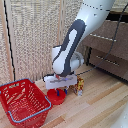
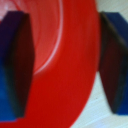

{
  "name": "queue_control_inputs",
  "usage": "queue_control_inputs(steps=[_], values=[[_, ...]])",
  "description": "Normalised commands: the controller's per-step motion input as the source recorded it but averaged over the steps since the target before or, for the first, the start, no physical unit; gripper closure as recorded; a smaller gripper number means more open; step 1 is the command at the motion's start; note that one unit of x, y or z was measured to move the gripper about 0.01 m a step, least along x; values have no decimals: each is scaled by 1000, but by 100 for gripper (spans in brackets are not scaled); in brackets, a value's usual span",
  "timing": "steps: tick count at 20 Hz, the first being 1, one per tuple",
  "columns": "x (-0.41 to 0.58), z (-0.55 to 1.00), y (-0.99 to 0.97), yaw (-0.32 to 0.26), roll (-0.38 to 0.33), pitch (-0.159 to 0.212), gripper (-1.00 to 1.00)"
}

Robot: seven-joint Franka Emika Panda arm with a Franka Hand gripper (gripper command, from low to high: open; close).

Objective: Move your gripper in the direction of the red bowl and clutch it softly. Cautiously raise the red bowl up from the surface. Hover the red bowl above the basket and gently bring it down inside. Let go of the gripper's grasp when the red bowl is within the basket.

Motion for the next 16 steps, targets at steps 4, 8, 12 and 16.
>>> queue_control_inputs(steps=[4, 8, 12, 16], values=[[0, -8, -4, 0, 0, 0, 100], [0, 0, -41, -5, 0, 0, 100], [92, 258, -208, 0, 25, 0, 100], [184, 686, -234, 2, 85, 3, 100]])
